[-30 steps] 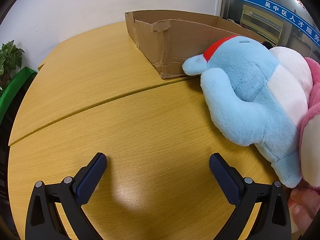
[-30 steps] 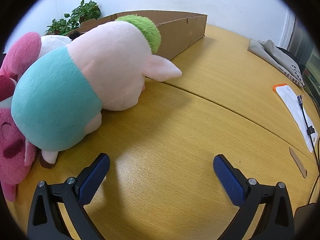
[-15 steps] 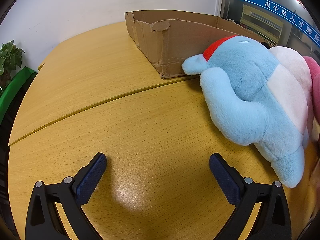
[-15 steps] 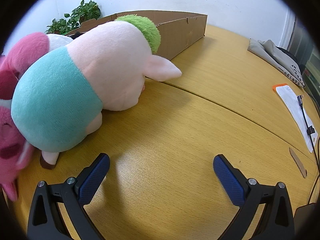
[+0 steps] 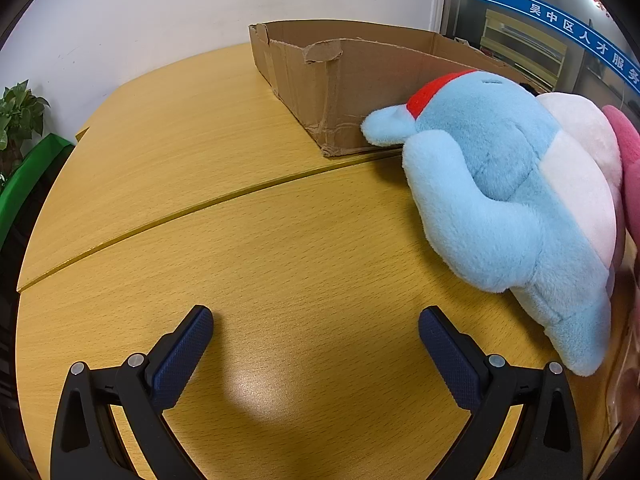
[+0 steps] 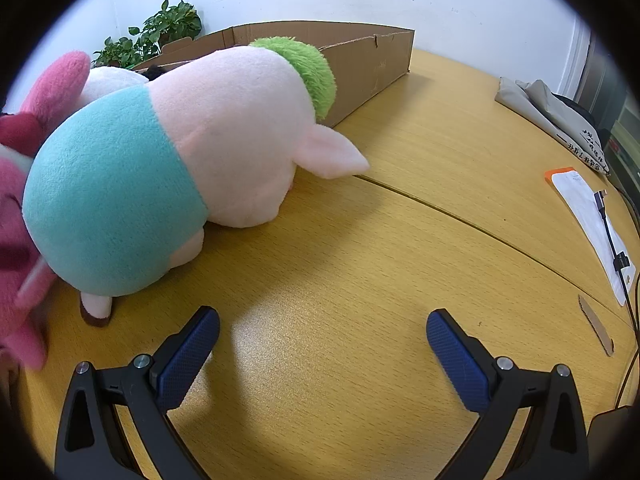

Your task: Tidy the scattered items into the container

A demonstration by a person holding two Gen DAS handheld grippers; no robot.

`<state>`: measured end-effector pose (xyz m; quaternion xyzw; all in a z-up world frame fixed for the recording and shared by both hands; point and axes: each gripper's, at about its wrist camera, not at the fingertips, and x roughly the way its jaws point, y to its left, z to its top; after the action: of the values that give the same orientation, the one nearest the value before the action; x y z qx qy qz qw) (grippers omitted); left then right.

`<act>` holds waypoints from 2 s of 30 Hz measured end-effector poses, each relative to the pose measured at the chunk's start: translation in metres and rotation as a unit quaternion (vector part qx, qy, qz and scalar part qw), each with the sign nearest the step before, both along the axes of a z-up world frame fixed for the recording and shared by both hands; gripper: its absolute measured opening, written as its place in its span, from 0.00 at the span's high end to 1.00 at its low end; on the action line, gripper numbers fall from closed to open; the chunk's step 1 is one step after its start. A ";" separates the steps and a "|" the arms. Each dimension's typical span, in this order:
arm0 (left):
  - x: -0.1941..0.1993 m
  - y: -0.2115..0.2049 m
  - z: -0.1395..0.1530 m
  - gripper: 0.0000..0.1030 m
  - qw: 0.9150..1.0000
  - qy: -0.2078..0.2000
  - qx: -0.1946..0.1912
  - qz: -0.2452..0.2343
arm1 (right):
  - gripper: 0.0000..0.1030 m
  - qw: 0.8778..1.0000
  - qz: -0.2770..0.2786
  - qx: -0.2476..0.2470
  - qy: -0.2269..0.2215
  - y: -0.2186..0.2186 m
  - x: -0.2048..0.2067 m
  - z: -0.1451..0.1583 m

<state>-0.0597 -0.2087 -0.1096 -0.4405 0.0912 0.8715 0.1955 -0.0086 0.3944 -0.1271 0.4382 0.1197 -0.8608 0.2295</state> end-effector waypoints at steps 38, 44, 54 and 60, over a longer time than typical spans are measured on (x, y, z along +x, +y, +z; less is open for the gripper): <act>-0.003 0.005 0.001 0.00 1.000 0.000 0.000 0.013 | 0.00 1.000 -0.011 -0.001 -0.001 0.001 -0.011 0.000; -0.002 0.020 0.003 0.00 0.997 0.001 0.001 0.081 | 0.00 0.999 -0.046 0.000 -0.001 -0.003 -0.010 -0.001; 0.020 0.009 0.007 0.00 0.989 -0.006 -0.009 0.144 | 0.00 0.986 -0.162 0.027 0.013 0.004 0.064 0.004; 0.093 -0.006 0.075 0.00 0.940 0.089 0.009 0.330 | 0.00 0.974 -0.209 -0.012 0.092 0.014 0.142 0.067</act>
<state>0.0337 -0.2147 -0.0349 -0.3649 -0.0501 0.9234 -0.1082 0.1330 0.4089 -0.0604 0.3698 0.0356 -0.9277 0.0380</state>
